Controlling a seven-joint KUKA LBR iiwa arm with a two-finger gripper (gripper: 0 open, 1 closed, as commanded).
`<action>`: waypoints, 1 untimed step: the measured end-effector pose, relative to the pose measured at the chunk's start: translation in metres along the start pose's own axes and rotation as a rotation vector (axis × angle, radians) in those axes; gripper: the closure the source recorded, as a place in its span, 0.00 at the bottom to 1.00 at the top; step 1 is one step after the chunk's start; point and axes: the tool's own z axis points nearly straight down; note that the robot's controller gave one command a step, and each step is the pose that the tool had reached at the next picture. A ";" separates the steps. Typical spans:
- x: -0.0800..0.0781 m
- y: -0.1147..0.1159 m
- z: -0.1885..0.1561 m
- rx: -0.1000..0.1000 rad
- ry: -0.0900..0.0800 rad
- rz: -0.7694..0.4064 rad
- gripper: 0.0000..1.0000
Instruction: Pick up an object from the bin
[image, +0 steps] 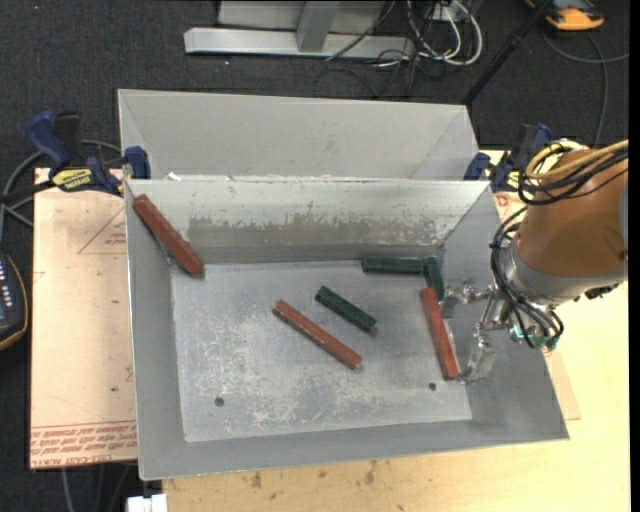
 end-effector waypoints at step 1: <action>-0.033 0.068 0.084 -0.004 -0.003 0.007 0.00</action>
Offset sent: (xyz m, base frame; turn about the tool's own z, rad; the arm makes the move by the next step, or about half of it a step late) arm 0.0333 0.0619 -0.0793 0.0144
